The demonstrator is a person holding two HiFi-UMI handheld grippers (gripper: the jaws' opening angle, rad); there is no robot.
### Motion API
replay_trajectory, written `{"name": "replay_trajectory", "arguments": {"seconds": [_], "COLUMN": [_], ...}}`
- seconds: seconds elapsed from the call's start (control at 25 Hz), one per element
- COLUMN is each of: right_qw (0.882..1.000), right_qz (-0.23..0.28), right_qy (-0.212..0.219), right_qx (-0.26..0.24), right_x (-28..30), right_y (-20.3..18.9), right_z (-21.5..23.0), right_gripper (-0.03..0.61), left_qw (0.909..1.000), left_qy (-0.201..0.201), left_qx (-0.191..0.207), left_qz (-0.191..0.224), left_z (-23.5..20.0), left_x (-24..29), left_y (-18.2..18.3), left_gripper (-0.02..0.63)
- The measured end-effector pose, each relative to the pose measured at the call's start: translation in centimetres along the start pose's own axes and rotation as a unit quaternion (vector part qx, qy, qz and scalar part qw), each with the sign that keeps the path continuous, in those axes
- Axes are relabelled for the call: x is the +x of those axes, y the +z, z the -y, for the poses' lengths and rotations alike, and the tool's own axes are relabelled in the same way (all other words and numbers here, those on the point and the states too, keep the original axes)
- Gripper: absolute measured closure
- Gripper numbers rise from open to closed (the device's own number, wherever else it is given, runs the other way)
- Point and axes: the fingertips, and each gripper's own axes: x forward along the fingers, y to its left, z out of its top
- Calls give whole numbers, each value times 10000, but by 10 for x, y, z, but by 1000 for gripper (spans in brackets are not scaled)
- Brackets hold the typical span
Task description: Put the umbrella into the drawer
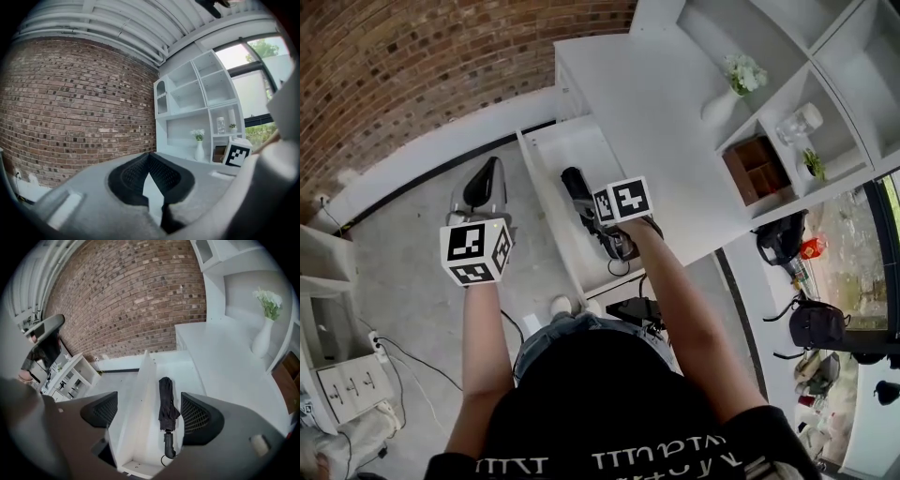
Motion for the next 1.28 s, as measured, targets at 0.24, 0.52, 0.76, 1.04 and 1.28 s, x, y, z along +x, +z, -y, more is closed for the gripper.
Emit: {"name": "replay_trajectory", "arguments": {"seconds": [0.24,0.52,0.76,1.04,1.28], "right_qw": [9952,9722,9507,9030,8527], "right_qz": [973,2310,3063,4165,4856], "right_qy": [125,-197,-489,-938,-1477], "right_qx": [22,-329,-10,-483,-1238], "right_x": [-58,-132,-187,-260,-309], "right_y": [29,66,75,94,101], "right_z": [-8,-2,19,24,16], "right_gripper": [169,258,468,568,568], "left_qw": [9999,9994,9986,9970,9915], "left_qy": [-40,-155,-326,-438,-650], "left_qx": [17,6,102,232,318], "left_qz": [136,302,397,599,1083], "left_z": [4,15,30,41,49], "left_x": [9,19,25,25,16], "left_y": [10,22,33,53,78], "left_gripper": [618,618,618,618,618]}}
